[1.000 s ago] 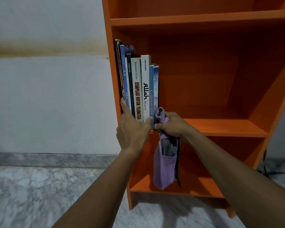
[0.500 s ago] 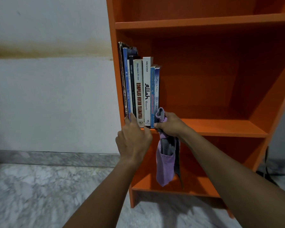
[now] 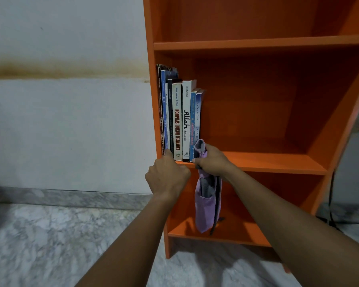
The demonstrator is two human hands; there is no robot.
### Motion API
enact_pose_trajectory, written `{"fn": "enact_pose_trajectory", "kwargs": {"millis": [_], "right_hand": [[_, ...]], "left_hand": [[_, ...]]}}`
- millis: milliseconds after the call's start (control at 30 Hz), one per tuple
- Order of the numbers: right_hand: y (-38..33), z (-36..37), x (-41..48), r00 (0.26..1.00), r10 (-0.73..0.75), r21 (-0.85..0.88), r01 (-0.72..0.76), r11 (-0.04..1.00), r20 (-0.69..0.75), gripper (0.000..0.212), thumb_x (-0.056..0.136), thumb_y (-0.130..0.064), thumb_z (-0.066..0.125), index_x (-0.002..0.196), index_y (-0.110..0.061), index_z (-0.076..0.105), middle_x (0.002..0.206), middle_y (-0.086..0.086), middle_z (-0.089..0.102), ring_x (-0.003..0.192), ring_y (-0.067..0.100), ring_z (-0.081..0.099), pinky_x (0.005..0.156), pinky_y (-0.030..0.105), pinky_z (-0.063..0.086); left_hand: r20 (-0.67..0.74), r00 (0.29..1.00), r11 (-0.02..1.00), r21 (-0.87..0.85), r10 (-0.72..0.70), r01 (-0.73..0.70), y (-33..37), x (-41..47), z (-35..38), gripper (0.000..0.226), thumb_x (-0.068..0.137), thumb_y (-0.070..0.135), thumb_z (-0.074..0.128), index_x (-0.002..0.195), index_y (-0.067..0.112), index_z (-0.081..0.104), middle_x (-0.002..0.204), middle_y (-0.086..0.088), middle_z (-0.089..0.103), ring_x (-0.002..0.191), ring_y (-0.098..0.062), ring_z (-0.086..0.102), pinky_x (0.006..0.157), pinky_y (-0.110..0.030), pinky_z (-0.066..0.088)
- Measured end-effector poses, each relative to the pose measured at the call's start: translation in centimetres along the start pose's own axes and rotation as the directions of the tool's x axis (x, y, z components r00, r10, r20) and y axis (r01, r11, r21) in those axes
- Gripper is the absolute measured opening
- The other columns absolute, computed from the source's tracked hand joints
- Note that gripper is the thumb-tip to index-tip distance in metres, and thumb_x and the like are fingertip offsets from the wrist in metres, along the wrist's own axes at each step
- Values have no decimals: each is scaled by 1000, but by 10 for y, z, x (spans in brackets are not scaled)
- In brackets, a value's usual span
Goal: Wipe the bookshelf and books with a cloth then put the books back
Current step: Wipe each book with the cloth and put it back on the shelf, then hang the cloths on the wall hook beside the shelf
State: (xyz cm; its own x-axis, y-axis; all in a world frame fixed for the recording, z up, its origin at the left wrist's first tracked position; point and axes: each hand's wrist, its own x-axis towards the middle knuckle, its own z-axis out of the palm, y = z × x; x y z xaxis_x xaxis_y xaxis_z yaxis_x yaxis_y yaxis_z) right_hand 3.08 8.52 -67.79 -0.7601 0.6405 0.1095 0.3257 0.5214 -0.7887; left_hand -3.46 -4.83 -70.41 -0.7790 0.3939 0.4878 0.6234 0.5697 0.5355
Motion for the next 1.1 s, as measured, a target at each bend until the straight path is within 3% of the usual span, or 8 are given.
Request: {"fn": "enact_pose_trajectory", "kwargs": {"millis": [100,267,367,467,633,833,1000,1100], "right_hand": [[-10,-17,-23,998,69,103,-69,992,12,56,85,-12,69,139,-14,50,127,9,63,104,26,64,76,35,54],[-58,-75,-80,997,68,339,-55,939,-28,44,89,-2,61,127,-14,44,112,14,56,88,22,59,69,33,51],[-80,-107,-120,994,-16,365,55,929,-107,43,86,6,56,120,-13,38,102,14,48,76,21,47,56,30,40],[-88,-138,-150,987,-18,410,83,908,-159,36,84,2,57,112,-13,42,98,18,49,78,25,48,59,35,40],[-75,-160,-184,980,51,349,20,937,-192,40,76,-1,60,115,-8,59,84,17,56,66,22,50,56,30,42],[-57,-165,-195,982,88,327,-28,945,-168,36,85,-7,60,119,-15,62,98,13,64,81,21,61,67,37,58],[-52,-160,-190,985,161,591,-93,802,-64,30,89,-3,54,118,-3,62,93,12,62,77,21,61,64,32,58],[-58,-151,-193,987,162,695,-109,711,-11,18,102,-7,49,101,0,65,97,19,69,88,27,69,77,40,63]], "left_hand": [[229,972,978,-182,-60,103,1,-9,-18,53,93,36,62,144,25,51,139,-3,62,110,-28,67,83,-36,58],[662,741,646,-614,108,455,37,-23,-70,78,89,54,63,156,28,33,141,-6,61,122,-27,58,108,-53,42],[606,756,693,-655,246,300,59,-35,-101,49,83,52,71,125,25,69,121,0,73,116,-21,62,101,-44,49],[538,795,709,-675,281,206,71,-44,-123,22,92,34,71,95,13,74,91,-6,73,89,-19,62,72,-29,44],[594,743,687,-679,310,257,73,-58,-140,24,87,22,78,107,10,75,109,-18,74,102,-32,69,95,-46,53],[600,748,643,-697,284,316,84,-63,-138,26,95,22,68,111,2,66,97,-16,72,92,-26,65,81,-36,49],[357,892,792,-610,277,-1,87,-70,-131,26,89,37,74,104,20,61,103,-3,69,97,-20,66,78,-32,52],[518,737,738,-674,434,39,93,-82,-128,60,75,49,83,123,27,55,122,2,62,112,-15,62,89,-32,52]]}}
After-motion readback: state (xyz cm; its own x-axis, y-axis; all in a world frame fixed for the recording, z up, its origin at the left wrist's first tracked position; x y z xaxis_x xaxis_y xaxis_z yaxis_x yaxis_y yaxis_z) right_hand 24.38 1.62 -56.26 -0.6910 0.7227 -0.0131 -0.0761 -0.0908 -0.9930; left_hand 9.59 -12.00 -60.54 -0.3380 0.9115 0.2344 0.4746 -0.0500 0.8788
